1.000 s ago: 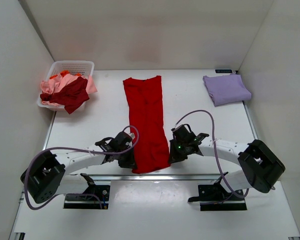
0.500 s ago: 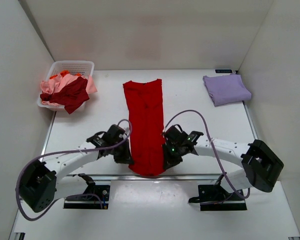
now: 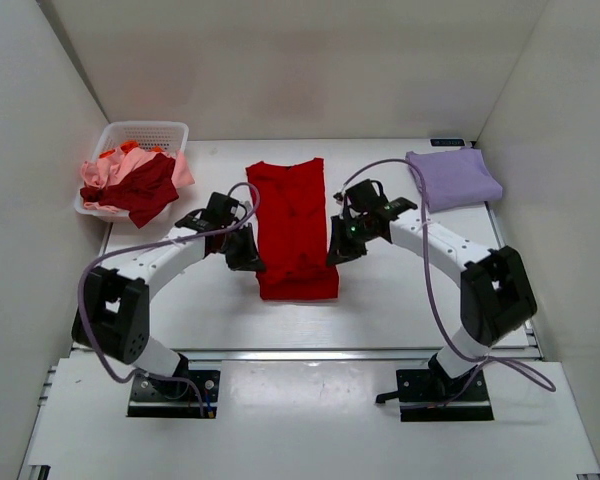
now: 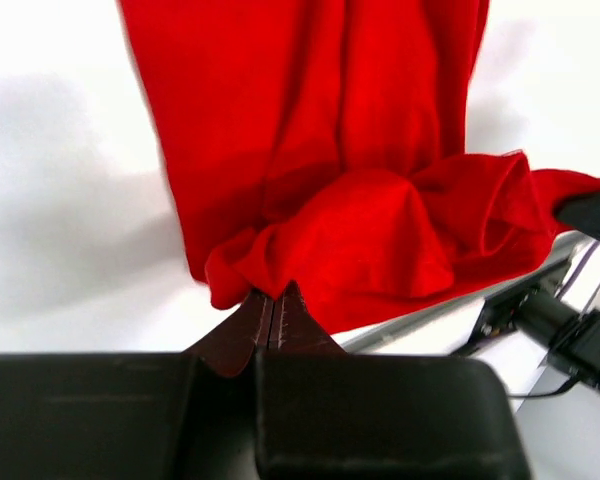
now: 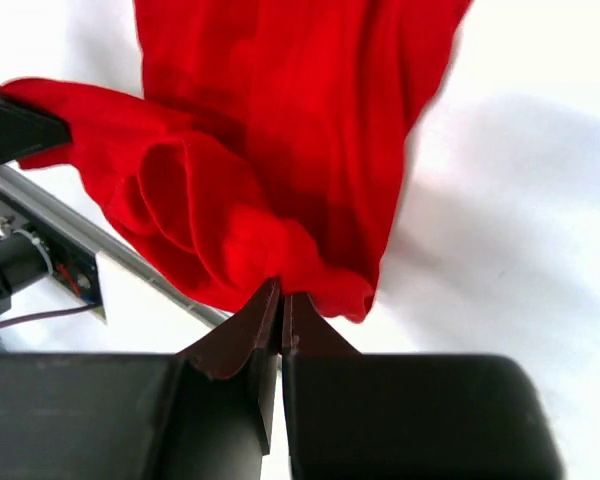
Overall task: Fold and stack the t-shirts
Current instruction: Fold the folded rectangular tshirt in 1/3 of the way, then grab one side of the 2/3 rectangular tshirt with both arms
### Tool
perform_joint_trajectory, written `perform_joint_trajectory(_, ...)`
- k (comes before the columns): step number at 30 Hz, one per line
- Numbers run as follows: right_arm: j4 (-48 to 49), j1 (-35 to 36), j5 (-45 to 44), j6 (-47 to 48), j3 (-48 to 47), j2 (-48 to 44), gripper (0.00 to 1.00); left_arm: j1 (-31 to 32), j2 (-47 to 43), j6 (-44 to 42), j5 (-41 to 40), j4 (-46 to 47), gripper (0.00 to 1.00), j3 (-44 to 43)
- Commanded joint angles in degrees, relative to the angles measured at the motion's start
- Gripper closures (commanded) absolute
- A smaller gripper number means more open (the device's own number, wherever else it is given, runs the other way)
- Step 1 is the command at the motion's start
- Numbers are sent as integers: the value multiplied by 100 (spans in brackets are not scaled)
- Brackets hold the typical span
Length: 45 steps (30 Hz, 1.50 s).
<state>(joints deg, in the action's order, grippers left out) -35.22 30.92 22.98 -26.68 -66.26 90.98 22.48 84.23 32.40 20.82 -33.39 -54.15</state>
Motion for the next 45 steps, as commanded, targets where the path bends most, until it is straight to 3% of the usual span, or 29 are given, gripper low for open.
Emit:
perform_joint_trajectory(1, -213, -121, 58, 514, -719, 436, 100, -226, 216, -261, 159, 25, 100, -499)
perform_joint_trajectory(14, -582, -657, -30, 1147, -2487, 2072, 100, -806, 1639, -270, 326, 289, 96, -1781)
perform_joint_trajectory(17, -504, -868, 47, 1068, -2891, 2406, 100, -964, 2079, -77, 457, 543, 84, -2273)
perform_joint_trajectory(18, -373, -990, 179, 1033, -2954, 2494, 97, -1026, 2254, 54, 536, 613, 69, -2397)
perform_joint_trajectory(21, -13, -1236, 347, 674, -3182, 2556, 76, -1245, 2528, 484, 924, 1219, 61, -2749)
perform_joint_trajectory(22, 146, -1368, 373, 577, -3157, 2522, 73, -1316, 2555, 695, 1011, 1403, 58, -2750)
perform_joint_trajectory(25, 1093, -1527, 575, 295, -2500, 2022, 63, -1492, 2345, 1232, 1074, 2062, 60, -2425)
perform_joint_trajectory(27, 1210, -1519, 340, 207, -2340, 1845, 56, -1519, 2047, 1347, 899, 2379, 60, -1900)
perform_joint_trajectory(31, 983, -1414, 92, 312, -1674, 1415, 54, -1501, 1379, 1059, 626, 2249, 54, -1021)
perform_joint_trajectory(36, 1526, -1054, 84, 49, -169, 729, 53, -677, 491, 811, -454, 1923, 49, 209)
perform_joint_trajectory(40, 2071, -772, 22, -337, 858, 290, 52, -166, -90, 1416, -1280, 2335, 44, 1325)
perform_joint_trajectory(45, 2774, -630, 268, -777, 1519, 201, 50, 195, -266, 1962, -1888, 2758, 44, 1899)
